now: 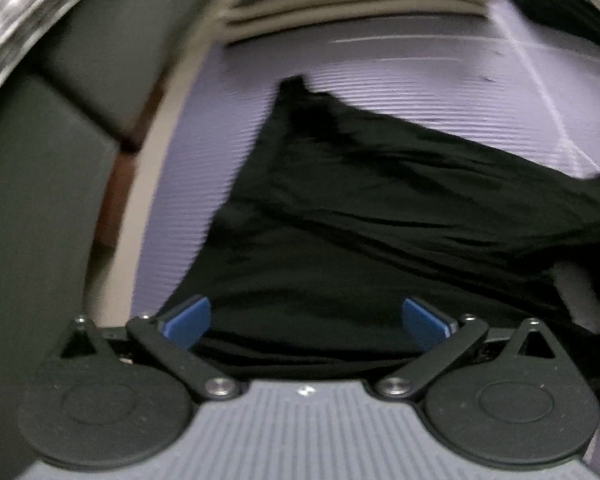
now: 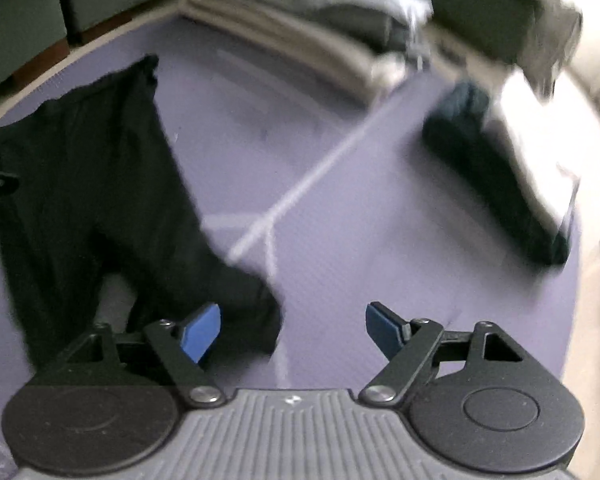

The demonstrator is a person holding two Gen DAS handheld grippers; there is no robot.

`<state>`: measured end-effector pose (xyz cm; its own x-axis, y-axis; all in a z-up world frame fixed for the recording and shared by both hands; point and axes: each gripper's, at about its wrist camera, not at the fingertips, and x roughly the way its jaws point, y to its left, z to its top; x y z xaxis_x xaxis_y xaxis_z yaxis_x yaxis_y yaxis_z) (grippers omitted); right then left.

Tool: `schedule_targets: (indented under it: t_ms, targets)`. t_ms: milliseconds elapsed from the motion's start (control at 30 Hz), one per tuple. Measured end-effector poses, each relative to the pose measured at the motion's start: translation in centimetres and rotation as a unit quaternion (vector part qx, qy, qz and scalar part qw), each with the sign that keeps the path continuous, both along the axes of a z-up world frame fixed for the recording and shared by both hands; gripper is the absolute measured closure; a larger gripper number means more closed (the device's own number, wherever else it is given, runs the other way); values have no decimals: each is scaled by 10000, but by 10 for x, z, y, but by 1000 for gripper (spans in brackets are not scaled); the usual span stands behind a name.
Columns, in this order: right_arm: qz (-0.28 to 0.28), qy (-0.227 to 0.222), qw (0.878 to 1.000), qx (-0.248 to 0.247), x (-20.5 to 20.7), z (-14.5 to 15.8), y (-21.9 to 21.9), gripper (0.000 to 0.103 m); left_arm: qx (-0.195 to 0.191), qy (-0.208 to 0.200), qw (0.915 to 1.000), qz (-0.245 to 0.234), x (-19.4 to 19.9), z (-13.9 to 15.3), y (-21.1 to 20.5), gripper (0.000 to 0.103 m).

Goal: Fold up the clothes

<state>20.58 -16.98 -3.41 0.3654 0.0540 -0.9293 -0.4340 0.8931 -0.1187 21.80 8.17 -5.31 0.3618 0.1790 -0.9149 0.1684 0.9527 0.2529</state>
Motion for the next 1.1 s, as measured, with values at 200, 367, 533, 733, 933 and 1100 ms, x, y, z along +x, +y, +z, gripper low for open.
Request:
schedule_targets:
  t_ms: [200, 367, 533, 733, 933, 1100]
  targets:
    - [79, 1082, 9923, 596, -54, -27, -16, 24, -70, 239, 9981, -568, 0, 3, -49, 0]
    - [342, 1401, 9881, 540, -89, -35, -24, 27, -210, 354, 9958, -816, -4, 1, -76, 0]
    - [414, 1494, 9869, 452, -114, -49, -34, 48, -451, 170, 9942, -957, -13, 0, -98, 0]
    - [614, 1618, 9821, 740, -131, -47, -34, 93, -935, -132, 9916, -880, -29, -6, -106, 0]
    - [880, 2147, 9612, 1495, -151, -42, -20, 95, -1165, -100, 9904, -734, -34, -20, -106, 0]
    - [1438, 2615, 9319, 2059, -158, -38, 8, 92, -1141, 92, 9929, -308, -28, -35, -93, 0]
